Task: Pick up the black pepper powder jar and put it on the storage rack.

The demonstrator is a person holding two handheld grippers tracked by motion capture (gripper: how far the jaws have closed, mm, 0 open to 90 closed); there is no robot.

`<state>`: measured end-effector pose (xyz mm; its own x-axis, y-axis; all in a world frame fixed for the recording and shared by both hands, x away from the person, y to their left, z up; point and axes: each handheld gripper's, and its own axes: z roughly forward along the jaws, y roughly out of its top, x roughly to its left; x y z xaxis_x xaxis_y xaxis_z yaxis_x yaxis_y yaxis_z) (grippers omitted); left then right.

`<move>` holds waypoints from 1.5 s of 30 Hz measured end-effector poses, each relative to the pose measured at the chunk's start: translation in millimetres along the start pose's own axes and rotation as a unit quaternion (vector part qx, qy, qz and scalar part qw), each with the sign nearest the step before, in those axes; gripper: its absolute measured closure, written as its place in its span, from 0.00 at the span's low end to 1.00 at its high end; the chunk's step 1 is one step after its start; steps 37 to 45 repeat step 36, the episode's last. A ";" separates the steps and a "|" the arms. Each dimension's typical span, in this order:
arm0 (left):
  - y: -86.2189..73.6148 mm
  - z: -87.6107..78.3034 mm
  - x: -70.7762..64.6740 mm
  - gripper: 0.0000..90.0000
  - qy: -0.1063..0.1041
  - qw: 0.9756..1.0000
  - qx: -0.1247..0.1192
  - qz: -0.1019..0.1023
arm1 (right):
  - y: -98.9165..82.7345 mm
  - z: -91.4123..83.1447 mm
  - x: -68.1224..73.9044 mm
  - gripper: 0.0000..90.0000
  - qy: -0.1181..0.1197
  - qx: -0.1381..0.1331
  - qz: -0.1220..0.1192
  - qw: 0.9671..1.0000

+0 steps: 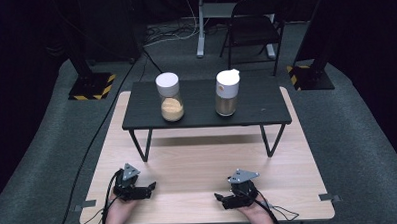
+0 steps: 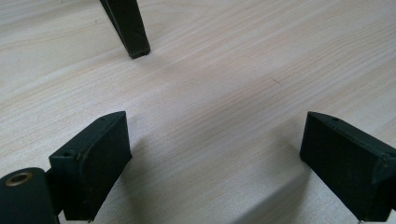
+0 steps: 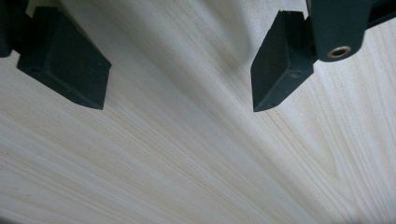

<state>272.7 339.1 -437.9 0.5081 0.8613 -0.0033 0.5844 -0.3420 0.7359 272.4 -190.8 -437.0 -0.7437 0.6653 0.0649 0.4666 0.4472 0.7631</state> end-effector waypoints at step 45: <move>0.0 0.0 0.0 0.09 0.000 1.000 0.000 0.000 | 3.2 2.7 13.4 0.19 -0.021 0.011 -0.031 0.999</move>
